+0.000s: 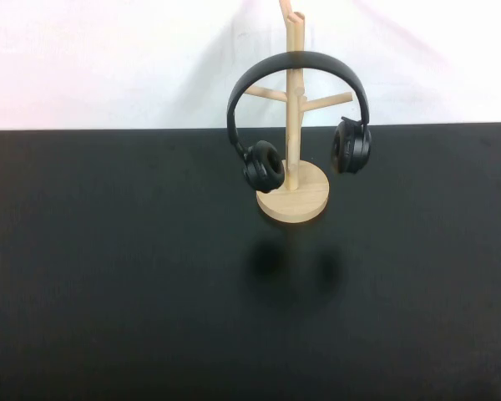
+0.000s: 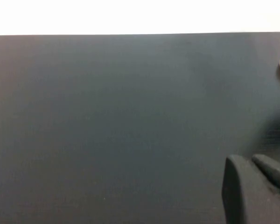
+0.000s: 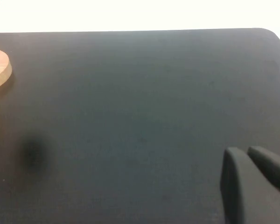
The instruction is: Take out the headphones from the headphone stand
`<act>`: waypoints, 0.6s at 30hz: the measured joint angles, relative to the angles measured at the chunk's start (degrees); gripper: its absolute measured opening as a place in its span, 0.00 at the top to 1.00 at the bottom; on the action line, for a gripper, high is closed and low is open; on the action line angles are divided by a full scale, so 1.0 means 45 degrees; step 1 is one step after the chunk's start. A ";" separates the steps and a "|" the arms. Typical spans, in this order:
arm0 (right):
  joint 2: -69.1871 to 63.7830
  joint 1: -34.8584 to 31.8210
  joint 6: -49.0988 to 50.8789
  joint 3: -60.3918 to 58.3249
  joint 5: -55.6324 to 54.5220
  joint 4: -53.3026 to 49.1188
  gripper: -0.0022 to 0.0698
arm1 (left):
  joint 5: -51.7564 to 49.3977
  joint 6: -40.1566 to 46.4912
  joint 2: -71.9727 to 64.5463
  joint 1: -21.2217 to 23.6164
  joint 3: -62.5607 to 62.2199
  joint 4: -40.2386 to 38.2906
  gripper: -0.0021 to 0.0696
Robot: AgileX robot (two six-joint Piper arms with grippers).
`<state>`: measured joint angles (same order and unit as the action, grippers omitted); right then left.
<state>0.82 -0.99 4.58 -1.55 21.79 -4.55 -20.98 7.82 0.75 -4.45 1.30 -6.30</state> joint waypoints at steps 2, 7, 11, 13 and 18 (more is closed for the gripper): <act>0.0000 0.0000 0.0000 0.0000 0.0000 0.0000 0.98 | 0.0000 0.0000 0.0000 0.0000 0.0000 0.0000 0.98; 0.0000 0.0000 0.0000 0.0000 0.0000 0.0000 0.98 | 0.0000 0.0000 0.0000 0.0000 0.0000 0.0000 0.98; 0.0000 0.0000 0.0000 0.0000 0.0000 0.0000 0.98 | 0.0000 0.0000 0.0000 0.0000 0.0000 0.0000 0.98; 0.0000 0.0000 0.0000 0.0000 0.0000 0.0081 0.98 | 0.0000 0.0000 0.0000 0.0000 0.0000 0.0000 0.98; 0.0000 0.0000 0.0000 0.0000 -0.0097 0.0658 0.98 | 0.0000 0.0000 0.0000 0.0000 0.0000 0.0000 0.98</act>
<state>0.82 -0.99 4.58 -1.55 21.35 -1.59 -20.98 7.82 0.75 -4.45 1.30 -6.30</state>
